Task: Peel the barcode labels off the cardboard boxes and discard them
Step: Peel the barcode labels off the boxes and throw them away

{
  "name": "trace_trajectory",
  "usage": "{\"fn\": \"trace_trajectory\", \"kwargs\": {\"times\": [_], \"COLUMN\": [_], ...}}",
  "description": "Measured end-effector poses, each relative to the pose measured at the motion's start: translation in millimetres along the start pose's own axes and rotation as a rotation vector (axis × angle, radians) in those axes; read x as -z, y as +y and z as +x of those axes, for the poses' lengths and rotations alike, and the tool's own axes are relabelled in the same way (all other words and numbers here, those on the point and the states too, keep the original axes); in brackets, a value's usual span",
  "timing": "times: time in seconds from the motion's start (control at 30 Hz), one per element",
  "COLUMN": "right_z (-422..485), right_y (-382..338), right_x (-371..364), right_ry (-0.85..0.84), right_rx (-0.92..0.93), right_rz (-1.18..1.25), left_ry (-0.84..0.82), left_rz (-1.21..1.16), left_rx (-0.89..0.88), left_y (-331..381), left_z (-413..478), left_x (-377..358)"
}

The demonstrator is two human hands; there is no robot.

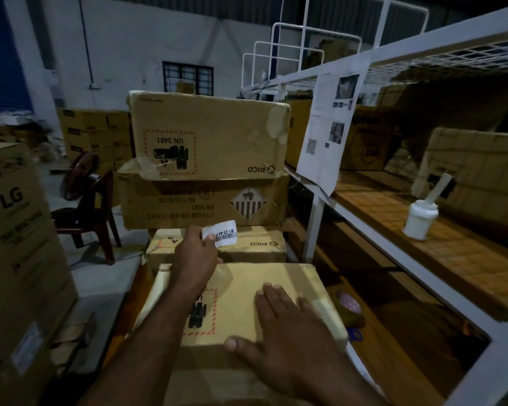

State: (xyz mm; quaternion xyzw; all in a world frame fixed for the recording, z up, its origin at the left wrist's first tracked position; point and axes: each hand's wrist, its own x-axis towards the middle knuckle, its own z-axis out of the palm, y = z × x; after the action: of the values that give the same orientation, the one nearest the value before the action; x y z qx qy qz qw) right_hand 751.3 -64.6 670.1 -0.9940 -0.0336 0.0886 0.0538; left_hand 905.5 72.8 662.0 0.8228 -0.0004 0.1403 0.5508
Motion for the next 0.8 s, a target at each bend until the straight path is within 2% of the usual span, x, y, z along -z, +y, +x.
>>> {"fn": "trace_trajectory", "kwargs": {"times": [0.07,0.27,0.47,0.53,0.73,0.8], "right_z": [12.4,87.7,24.0,9.6,74.3,80.6], "right_y": [3.2,2.4,-6.3,-1.9,-8.0,-25.7], "right_x": [5.2,8.0,-5.5,-2.3,5.2,1.9], "right_ry": [-0.021,0.119,0.040,0.006,0.093,0.094], "right_rx": [-0.027,-0.114,0.029,0.022,-0.142,-0.100], "right_rz": [0.013,-0.010,0.023,0.025,0.031,0.022], "left_ry": [-0.006,-0.003,-0.002,-0.015,-0.031,-0.020], "left_rz": [0.005,0.008,0.014,0.021,0.036,0.041], "left_rx": [-0.010,-0.012,0.007,0.014,0.008,0.019], "left_y": [0.1,0.3,-1.2,-1.2,1.5,2.9], "left_z": [0.0,0.8,4.6,5.2,2.5,4.1], "left_x": [-2.0,-0.2,-2.4,-3.1,-4.3,-3.3]}}
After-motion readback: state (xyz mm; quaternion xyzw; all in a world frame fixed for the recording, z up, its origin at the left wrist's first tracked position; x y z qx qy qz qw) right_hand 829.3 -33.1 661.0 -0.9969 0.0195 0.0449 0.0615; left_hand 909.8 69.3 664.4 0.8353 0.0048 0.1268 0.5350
